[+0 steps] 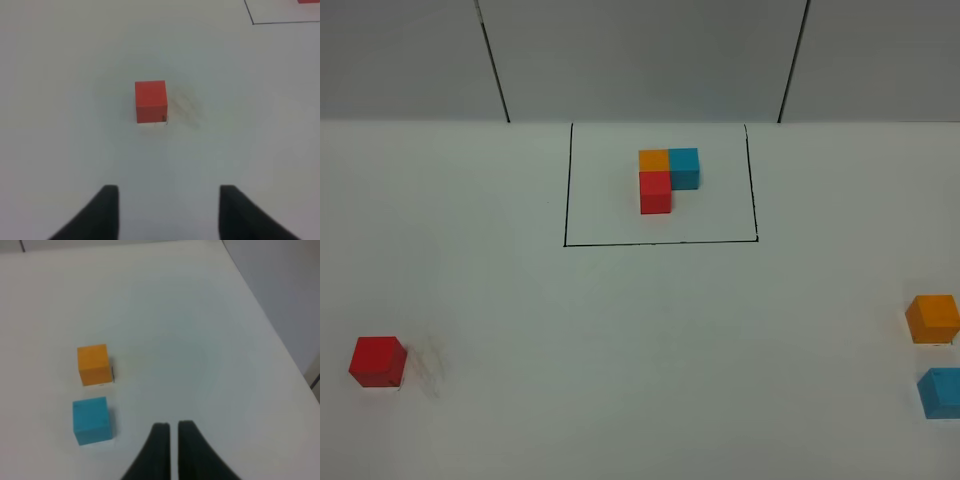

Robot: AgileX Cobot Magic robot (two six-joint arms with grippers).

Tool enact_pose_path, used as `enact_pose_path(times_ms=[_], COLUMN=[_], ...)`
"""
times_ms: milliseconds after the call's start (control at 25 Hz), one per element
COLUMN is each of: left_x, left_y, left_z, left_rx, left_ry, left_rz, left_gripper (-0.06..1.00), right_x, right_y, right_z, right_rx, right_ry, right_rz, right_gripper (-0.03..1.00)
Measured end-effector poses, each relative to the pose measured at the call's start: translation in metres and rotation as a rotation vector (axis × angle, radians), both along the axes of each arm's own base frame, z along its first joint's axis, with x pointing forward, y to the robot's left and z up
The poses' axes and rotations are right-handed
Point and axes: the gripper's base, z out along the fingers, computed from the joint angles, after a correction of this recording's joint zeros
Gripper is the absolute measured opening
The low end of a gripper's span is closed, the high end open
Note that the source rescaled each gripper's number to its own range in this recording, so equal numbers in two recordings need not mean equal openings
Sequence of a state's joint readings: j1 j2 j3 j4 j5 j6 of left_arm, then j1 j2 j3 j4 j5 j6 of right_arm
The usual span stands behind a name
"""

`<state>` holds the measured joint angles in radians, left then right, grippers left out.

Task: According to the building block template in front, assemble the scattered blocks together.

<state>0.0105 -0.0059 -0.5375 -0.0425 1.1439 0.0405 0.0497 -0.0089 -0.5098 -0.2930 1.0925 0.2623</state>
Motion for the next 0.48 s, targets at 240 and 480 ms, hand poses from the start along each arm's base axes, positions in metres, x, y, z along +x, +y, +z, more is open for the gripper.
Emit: enact_pose_path(times_ms=[240,480], left_x=[0.0000,0.0000], left_y=[0.0000,0.0019], left_z=[-0.0001,-0.0003], left_rx=[-0.033,-0.079], left_ry=[0.002,0.007], left_rz=[0.024,0.082], left_gripper=[0.91,0.88], right_x=[0.0000,0.0000], right_y=[0.0000,0.0000], right_z=[0.0000,0.0000], right_rx=[0.000,0.000], right_ry=[0.000,0.000], right_rz=[0.000,0.000], right_gripper=[0.01,0.01])
